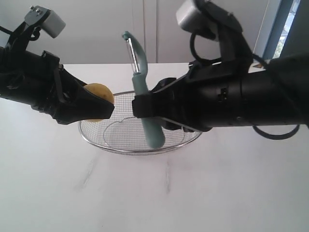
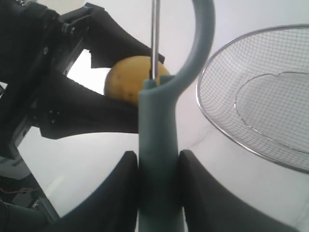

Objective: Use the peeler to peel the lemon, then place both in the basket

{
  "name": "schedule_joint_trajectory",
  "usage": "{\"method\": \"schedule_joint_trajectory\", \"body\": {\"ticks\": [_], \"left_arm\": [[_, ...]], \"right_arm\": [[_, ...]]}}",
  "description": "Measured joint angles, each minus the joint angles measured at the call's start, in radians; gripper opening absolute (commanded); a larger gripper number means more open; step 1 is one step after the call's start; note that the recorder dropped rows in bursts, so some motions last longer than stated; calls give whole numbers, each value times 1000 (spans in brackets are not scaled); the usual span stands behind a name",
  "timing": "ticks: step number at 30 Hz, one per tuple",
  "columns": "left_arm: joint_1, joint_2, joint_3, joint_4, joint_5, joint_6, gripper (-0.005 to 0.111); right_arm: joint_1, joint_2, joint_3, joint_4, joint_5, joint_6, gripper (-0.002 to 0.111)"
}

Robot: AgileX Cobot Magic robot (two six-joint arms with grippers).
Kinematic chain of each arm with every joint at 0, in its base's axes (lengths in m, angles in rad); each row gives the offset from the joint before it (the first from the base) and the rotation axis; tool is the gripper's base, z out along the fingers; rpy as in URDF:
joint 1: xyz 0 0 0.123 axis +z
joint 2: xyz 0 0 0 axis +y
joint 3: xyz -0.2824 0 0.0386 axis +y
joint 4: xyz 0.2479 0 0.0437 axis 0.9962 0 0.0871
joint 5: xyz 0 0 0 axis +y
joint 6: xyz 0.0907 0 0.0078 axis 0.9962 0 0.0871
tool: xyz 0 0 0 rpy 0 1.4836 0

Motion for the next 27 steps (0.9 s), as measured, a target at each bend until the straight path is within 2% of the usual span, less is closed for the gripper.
{"method": "schedule_joint_trajectory", "body": {"ticks": [12, 27], "left_arm": [[0, 0, 0, 0, 2, 0, 0], [0, 0, 0, 0, 2, 0, 0]], "right_arm": [[0, -66, 37, -480, 14, 434, 0], [0, 128, 95, -470, -100, 474, 0]]}}
